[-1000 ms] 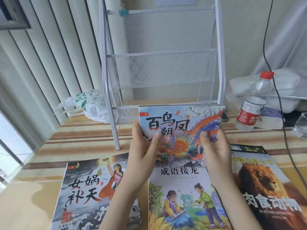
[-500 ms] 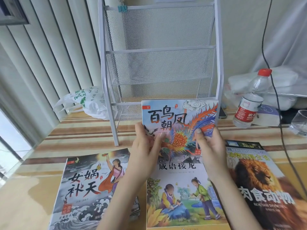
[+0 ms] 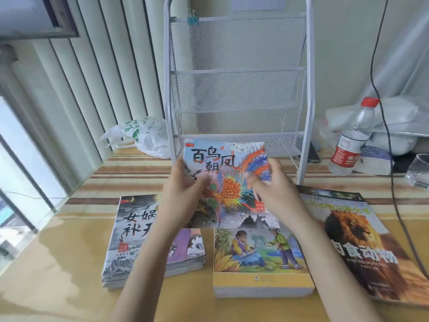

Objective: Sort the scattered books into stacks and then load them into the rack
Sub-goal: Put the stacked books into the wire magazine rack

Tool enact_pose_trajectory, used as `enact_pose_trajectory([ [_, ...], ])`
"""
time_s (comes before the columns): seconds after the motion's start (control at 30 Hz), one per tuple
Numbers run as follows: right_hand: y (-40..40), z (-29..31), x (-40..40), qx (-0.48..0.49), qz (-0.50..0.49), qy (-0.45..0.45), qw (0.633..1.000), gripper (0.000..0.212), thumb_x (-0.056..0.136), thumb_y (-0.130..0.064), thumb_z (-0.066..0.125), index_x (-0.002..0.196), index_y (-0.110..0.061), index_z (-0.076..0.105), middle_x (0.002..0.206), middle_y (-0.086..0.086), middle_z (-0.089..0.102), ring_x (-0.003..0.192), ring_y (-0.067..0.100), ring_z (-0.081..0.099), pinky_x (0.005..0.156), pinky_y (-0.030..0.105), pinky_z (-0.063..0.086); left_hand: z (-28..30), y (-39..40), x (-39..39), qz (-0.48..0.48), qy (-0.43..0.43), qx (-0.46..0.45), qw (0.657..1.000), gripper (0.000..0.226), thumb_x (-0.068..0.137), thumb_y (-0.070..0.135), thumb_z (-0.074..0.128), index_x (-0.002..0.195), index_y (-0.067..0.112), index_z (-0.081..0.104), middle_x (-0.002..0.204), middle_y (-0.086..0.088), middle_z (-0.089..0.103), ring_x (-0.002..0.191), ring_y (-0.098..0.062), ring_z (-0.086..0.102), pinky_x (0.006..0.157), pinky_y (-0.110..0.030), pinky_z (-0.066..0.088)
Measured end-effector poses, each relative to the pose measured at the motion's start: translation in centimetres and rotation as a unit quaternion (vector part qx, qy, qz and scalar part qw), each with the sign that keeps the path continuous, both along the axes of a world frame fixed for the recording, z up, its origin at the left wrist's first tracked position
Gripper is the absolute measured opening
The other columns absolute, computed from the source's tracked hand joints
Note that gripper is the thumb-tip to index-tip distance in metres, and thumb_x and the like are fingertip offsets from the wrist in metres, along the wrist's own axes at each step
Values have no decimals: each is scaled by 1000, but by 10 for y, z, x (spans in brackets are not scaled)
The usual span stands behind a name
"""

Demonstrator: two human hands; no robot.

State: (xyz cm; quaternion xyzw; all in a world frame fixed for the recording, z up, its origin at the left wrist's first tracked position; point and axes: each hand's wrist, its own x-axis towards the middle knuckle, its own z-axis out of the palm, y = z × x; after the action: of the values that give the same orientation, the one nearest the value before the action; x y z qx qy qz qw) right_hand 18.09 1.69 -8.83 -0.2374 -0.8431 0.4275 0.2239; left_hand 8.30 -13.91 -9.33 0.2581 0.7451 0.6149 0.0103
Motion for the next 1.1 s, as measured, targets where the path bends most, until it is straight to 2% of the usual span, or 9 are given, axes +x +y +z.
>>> enact_pose_trajectory([
  [0.27,-94,-4,-46,300,58,-207,929,71,95,-54,37,145,-6,20,115,11,63,108,28,58,96,48,35,-17,-99,-18,136,-23,-124,983,28,82,13,68,101,8,49,83,-11,67,50,-10,64,42,-25,46],
  [0.37,-114,-28,-59,299,75,-245,919,59,95,-52,39,135,-8,38,118,11,62,114,28,54,99,47,29,-39,-110,-25,186,-34,-217,958,38,72,33,68,97,14,46,94,-14,60,80,-29,65,69,-40,53],
  [0.43,-123,-42,-61,312,62,-249,915,55,96,-50,38,131,-8,42,120,12,60,118,30,48,95,44,30,-52,-112,-27,220,-10,-316,923,50,78,39,65,115,11,46,109,-16,55,108,-35,50,96,-39,35],
  [0.53,-124,-48,-62,351,32,-229,908,45,96,-37,43,130,-8,44,134,12,40,123,31,35,94,42,33,-54,-111,-23,244,34,-370,896,68,79,58,57,129,13,43,114,-14,46,123,-26,29,96,-34,16],
  [0.63,-117,-48,-63,336,53,-224,913,48,98,-28,44,138,-5,34,151,15,17,134,34,25,103,42,31,-57,-113,-28,171,-26,-297,939,76,71,62,54,130,15,42,115,-11,50,132,-25,26,101,-32,24],
  [0.73,-116,-49,-65,245,118,-212,939,62,101,-33,35,149,-6,7,154,24,12,133,37,34,98,38,38,-58,-118,-27,123,-114,-164,972,66,89,37,58,141,14,25,80,0,69,78,-10,64,64,-25,52],
  [0.87,-112,-46,-67,128,167,-186,960,67,100,-33,39,151,-13,0,142,25,38,79,22,60,48,19,35,-57,-123,-23,81,-154,-107,979,20,101,15,39,120,9,42,46,4,59,35,-7,42,37,-21,41],
  [0.97,-111,-43,-60,132,166,-167,963,66,97,-27,48,150,-17,10,146,14,30,120,26,46,87,26,40,-52,-123,-19,70,-171,-60,981,31,99,5,35,110,31,48,44,1,53,32,-7,35,34,-16,32],
  [1.1,-117,-46,-62,155,159,-172,960,60,98,-25,45,148,-14,15,145,15,21,133,31,28,95,35,38,-54,-123,-19,65,-176,-63,980,32,99,6,34,108,32,49,43,3,51,33,-7,33,34,-14,30],
])
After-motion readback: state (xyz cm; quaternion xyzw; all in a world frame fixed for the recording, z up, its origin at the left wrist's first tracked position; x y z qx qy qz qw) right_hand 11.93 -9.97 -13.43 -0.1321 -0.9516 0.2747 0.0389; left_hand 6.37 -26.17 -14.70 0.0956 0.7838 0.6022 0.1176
